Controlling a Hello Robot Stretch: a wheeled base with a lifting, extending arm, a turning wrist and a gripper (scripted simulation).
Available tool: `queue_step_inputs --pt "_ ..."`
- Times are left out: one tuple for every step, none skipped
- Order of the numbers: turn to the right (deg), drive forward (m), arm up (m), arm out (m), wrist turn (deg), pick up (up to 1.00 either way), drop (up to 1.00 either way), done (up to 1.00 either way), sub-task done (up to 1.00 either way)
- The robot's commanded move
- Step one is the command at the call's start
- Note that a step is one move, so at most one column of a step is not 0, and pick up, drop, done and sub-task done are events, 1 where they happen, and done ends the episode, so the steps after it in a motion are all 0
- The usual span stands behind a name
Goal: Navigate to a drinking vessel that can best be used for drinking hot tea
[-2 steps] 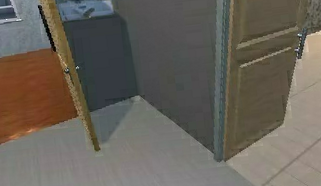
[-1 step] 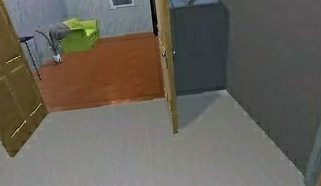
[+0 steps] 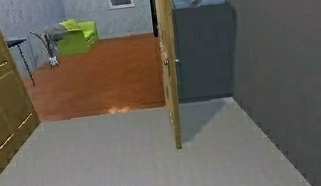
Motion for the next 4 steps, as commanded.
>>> queue_step_inputs --pt "45.0 0.0 0.0 0.0 0.0 0.0 0.0 0.0 0.0" --pt "36.0 0.0 0.0 0.0 0.0 0.0 0.0 0.0 0.0" --pt "0.0 1.0 0.0 0.0 0.0 0.0 0.0 0.0 0.0" --pt "0.0 0.75 0.0 0.0 0.0 0.0 0.0 0.0 0.0"
